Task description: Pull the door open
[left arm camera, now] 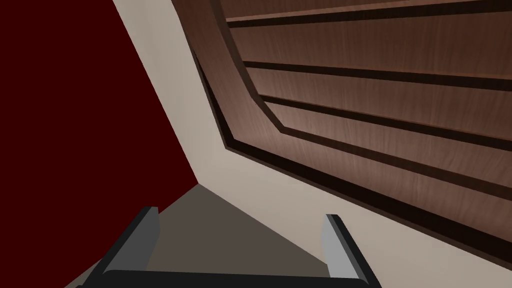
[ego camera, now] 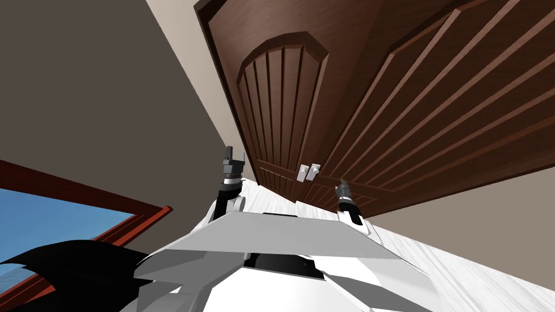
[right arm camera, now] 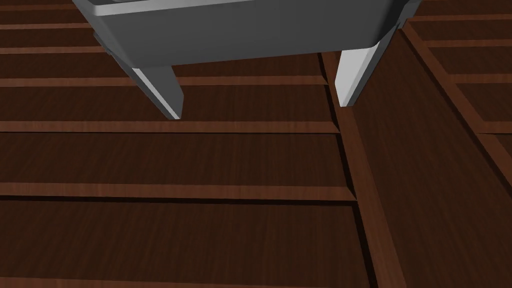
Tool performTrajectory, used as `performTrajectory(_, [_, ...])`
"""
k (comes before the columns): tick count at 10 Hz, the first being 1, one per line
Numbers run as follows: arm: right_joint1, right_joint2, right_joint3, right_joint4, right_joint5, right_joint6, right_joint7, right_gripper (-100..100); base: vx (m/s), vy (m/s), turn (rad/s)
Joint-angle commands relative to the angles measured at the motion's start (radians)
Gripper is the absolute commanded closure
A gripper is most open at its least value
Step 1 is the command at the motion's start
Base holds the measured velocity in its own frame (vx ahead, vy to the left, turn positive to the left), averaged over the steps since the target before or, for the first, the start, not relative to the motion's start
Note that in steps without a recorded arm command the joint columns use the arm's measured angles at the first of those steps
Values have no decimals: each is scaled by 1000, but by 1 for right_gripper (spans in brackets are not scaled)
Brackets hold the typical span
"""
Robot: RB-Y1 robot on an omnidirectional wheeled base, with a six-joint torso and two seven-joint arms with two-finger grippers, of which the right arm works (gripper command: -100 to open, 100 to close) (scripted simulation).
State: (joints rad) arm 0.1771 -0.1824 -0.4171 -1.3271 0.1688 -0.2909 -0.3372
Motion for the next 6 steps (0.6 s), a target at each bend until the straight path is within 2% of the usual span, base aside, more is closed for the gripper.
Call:
performTrajectory(1, [-15,17,27,-15,3,1,1,-100,209,11,160])
performTrajectory(2, [-31,30,48,-18,5,-2,1,-100,194,97,218])
performTrajectory(4, [-47,43,71,-22,8,-6,1,-100,199,146,113])
performTrajectory(5, [-41,37,61,-15,6,-10,1,-100,80,82,16])
performTrajectory(6, [-41,37,61,-15,6,-10,1,100,-8,-9,-17])
